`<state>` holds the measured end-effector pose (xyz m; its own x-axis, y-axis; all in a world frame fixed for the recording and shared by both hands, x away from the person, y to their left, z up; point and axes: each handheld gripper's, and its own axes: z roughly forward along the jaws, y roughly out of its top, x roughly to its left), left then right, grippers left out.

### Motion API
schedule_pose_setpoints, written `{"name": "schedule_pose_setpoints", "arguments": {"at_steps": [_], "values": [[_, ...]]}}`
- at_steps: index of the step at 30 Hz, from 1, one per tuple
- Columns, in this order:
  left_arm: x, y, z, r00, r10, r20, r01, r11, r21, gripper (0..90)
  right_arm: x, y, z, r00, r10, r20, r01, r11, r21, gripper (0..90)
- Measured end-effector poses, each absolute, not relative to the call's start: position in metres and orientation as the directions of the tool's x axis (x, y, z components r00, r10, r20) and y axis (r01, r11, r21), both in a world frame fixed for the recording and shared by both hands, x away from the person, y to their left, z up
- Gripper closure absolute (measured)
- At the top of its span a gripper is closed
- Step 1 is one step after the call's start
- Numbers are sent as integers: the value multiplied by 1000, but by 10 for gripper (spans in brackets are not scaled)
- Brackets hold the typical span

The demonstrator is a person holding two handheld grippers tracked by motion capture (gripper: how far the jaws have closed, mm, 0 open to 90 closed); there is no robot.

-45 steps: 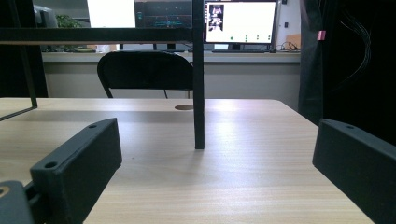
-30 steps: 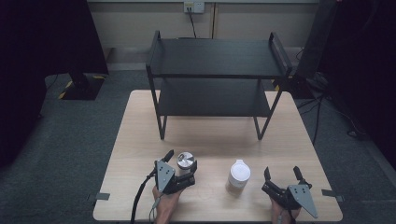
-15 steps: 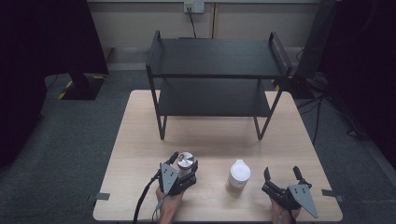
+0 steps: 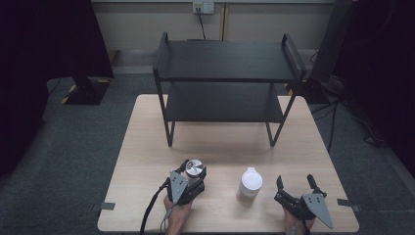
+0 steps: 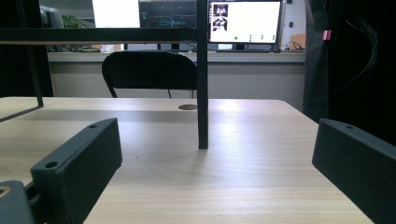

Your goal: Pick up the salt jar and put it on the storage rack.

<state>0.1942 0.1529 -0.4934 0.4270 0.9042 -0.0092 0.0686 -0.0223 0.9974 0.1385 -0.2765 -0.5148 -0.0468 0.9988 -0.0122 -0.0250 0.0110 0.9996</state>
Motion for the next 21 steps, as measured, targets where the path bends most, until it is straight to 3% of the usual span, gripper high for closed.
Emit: {"name": "schedule_pose_setpoints", "arguments": {"at_steps": [21], "values": [[190, 151, -481, 441, 898, -7, 73, -28, 997, 352, 139, -278, -515, -51, 999, -8, -24, 7, 1000, 2]]}}
